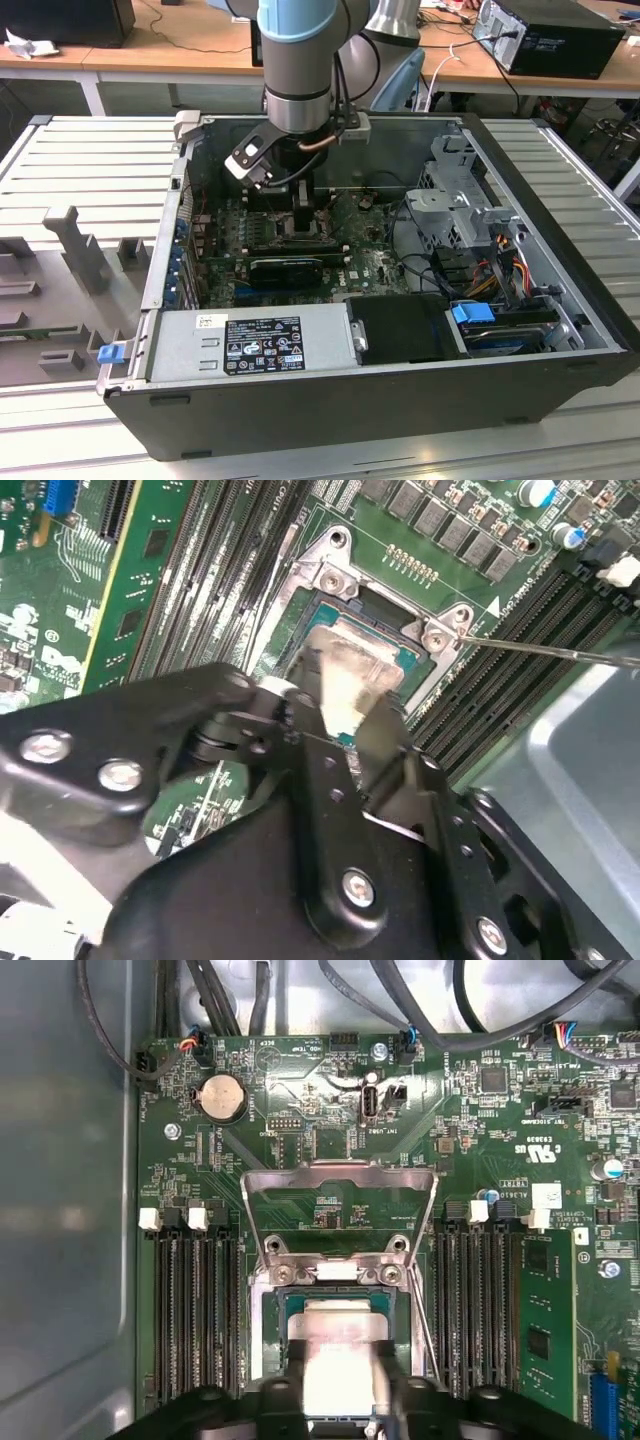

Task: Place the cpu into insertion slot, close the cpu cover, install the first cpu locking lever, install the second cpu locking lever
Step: 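Place the cpu into insertion slot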

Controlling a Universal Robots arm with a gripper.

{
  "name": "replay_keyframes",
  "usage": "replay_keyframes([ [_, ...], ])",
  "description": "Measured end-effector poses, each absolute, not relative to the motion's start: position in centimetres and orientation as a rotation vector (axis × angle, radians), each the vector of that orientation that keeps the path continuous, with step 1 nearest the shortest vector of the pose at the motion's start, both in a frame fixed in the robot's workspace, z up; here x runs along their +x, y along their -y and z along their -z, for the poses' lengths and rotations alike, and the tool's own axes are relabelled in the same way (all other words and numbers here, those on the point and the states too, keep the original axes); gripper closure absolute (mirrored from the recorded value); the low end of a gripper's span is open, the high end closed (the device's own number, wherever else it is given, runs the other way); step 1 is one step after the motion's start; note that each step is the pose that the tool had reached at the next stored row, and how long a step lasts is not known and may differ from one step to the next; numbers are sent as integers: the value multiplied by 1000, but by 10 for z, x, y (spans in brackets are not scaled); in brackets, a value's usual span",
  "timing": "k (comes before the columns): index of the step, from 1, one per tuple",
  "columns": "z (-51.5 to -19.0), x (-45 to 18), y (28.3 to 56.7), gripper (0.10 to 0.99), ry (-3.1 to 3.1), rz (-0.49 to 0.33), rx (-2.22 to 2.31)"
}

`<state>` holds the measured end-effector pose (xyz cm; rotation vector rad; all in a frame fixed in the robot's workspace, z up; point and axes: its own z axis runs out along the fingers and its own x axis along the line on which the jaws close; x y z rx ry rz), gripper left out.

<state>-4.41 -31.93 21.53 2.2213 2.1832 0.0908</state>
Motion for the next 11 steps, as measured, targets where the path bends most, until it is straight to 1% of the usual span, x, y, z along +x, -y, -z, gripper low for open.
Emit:
replay_keyframes([
  [2, -217, -44, 319, 808, -2183, -91, 2222],
  [3, -218, -44, 319, 808, -2183, -90, 2221],
  [4, -219, -44, 319, 871, -2183, -90, 2222],
  [5, -219, -44, 319, 871, -2183, -90, 2221],
  [6, -221, -44, 319, 980, -2183, -89, 2221],
  [11, -225, -44, 319, 980, -2182, -87, 2221],
])
